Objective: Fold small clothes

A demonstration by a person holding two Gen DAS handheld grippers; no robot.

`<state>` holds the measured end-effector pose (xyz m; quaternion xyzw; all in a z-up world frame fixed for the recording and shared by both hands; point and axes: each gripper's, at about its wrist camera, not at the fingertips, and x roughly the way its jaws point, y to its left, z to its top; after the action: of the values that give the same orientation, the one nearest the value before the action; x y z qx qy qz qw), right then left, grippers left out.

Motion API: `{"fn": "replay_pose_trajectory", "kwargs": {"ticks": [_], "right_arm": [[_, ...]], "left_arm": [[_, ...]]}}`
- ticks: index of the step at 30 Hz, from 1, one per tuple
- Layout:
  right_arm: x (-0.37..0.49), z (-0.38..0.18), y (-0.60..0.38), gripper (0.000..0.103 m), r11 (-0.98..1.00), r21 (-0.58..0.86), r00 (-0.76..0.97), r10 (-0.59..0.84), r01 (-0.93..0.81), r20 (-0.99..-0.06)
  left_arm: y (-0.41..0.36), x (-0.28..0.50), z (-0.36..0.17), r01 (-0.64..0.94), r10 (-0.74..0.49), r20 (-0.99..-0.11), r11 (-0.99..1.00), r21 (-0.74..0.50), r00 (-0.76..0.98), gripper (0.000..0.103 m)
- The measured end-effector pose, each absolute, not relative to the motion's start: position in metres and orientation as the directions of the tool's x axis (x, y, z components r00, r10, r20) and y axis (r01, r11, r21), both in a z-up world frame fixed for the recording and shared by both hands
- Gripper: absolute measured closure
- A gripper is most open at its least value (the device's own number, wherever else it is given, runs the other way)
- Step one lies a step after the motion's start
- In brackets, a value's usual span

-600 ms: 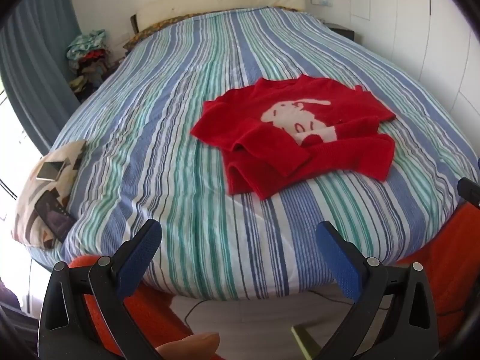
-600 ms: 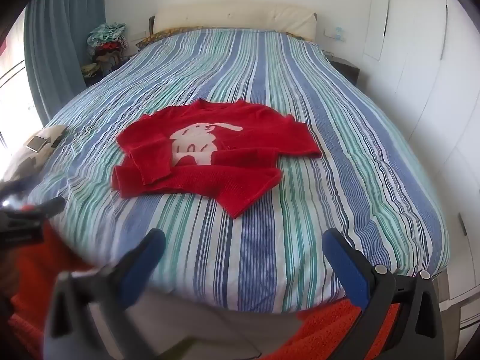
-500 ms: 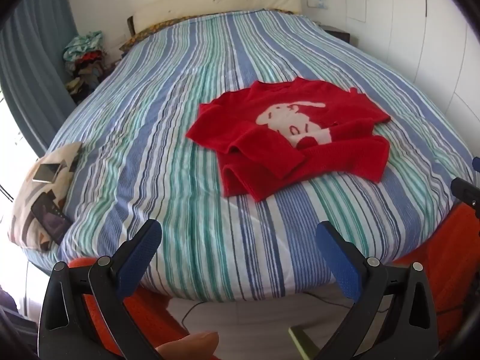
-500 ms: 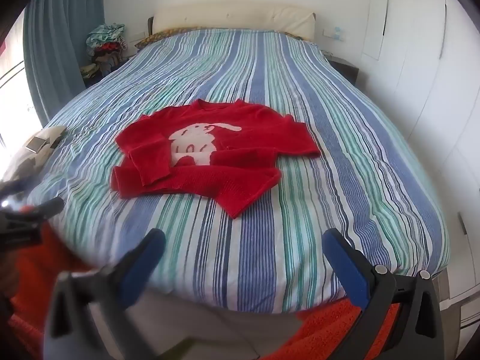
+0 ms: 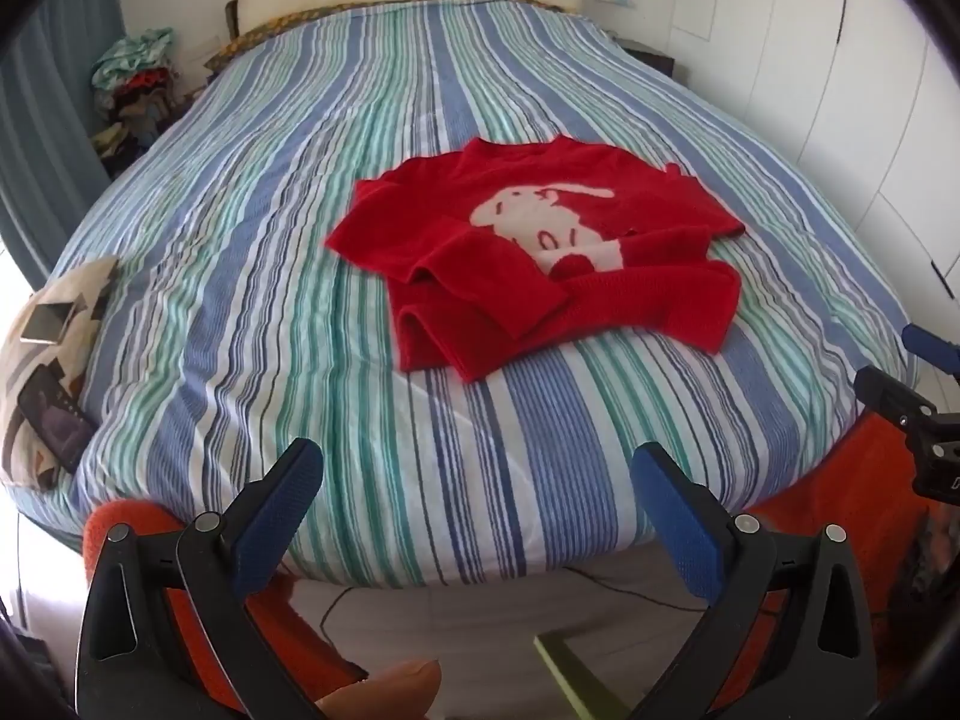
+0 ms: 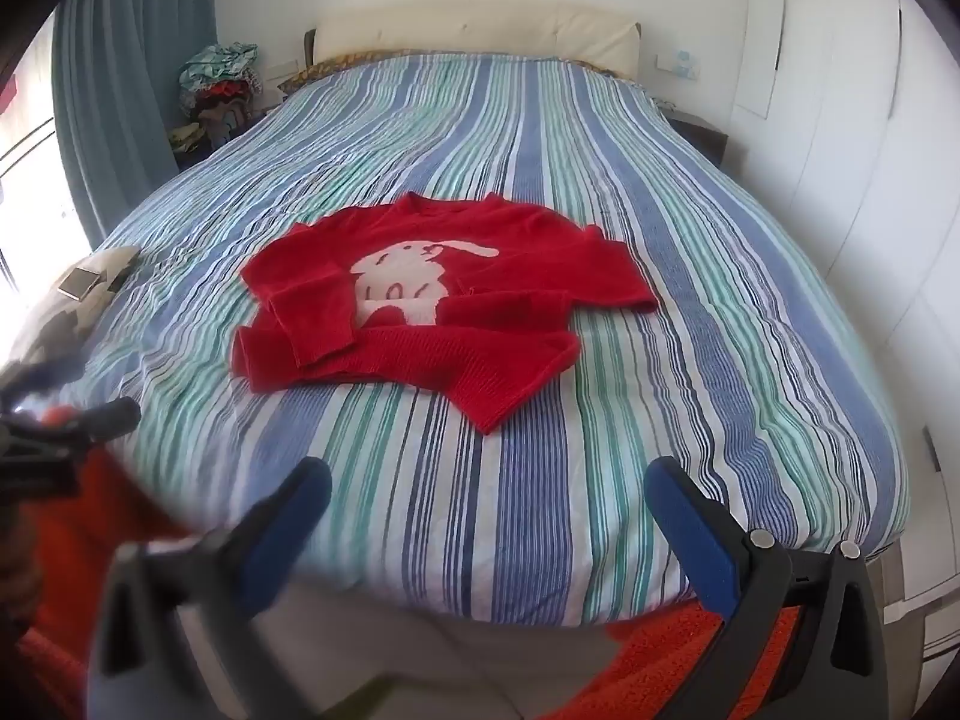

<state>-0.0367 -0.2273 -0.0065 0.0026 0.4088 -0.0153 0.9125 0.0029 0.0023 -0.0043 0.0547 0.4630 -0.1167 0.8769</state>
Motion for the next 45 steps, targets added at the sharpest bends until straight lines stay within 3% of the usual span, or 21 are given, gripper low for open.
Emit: {"fn": "replay_pose_trajectory", "kwargs": {"ticks": [45], "right_arm": [[-0.028,-0.023,-0.234,0.000,0.996,0.037,0.649,-0.023,0.079,-0.760]], "left_arm": [[0.002,0.010,-0.021,0.249,-0.148,-0.836,0.968,-0.013,0.528,0.001]]}}
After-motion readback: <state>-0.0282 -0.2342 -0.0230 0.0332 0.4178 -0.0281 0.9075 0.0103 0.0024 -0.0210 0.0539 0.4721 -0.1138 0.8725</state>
